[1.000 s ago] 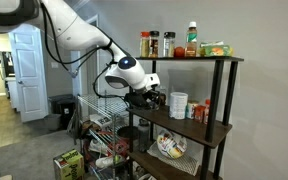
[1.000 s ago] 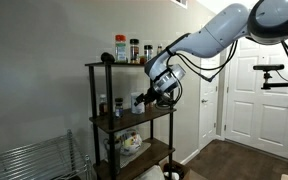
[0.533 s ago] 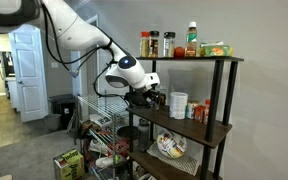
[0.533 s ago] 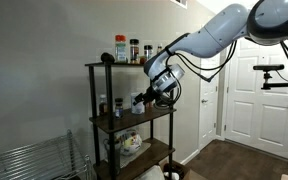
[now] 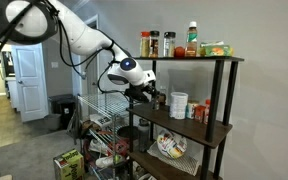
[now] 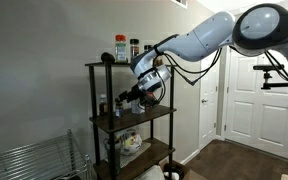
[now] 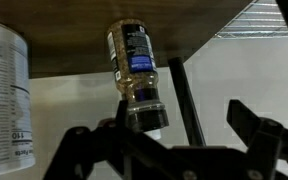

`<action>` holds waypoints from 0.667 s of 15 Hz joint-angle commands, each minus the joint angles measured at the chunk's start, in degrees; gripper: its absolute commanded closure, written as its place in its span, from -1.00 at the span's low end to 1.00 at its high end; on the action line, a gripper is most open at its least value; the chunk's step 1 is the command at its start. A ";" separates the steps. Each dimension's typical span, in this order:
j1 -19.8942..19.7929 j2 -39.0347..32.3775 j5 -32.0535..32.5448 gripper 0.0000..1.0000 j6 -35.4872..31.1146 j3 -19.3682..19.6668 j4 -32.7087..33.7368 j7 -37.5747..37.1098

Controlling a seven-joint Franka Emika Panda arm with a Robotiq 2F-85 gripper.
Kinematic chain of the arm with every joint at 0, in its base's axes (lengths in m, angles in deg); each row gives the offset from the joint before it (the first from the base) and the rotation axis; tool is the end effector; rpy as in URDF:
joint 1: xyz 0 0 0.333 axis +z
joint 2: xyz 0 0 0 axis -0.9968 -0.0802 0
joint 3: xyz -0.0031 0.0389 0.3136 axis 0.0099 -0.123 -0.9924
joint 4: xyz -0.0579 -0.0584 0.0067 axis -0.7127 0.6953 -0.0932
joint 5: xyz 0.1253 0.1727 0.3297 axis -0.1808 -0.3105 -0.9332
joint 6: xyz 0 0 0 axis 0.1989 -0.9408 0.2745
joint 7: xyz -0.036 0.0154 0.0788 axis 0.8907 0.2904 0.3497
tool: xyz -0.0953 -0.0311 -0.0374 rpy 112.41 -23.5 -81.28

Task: Pick up the clear container with a black lid from the second shelf from the top and put it on the top shelf

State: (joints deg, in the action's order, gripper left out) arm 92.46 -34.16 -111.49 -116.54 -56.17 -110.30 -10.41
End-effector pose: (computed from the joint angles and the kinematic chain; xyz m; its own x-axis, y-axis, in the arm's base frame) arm 0.6951 0.0905 0.3953 0.5762 -0.0012 0.8173 0.2966 -0.9315 -0.2105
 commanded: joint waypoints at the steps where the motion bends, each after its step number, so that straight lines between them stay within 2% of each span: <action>1: -1.49 -3.87 -4.95 -1.00 -1.70 -1.94 5.52 6.18; 5: -2.60 -8.11 -11.34 -1.00 -1.97 -3.10 11.89 14.65; 10: -2.73 -12.56 -18.23 -1.00 -1.70 -2.43 17.63 22.36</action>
State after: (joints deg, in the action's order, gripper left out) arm 90.56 -43.94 -125.11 -116.95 -57.65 -96.67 6.05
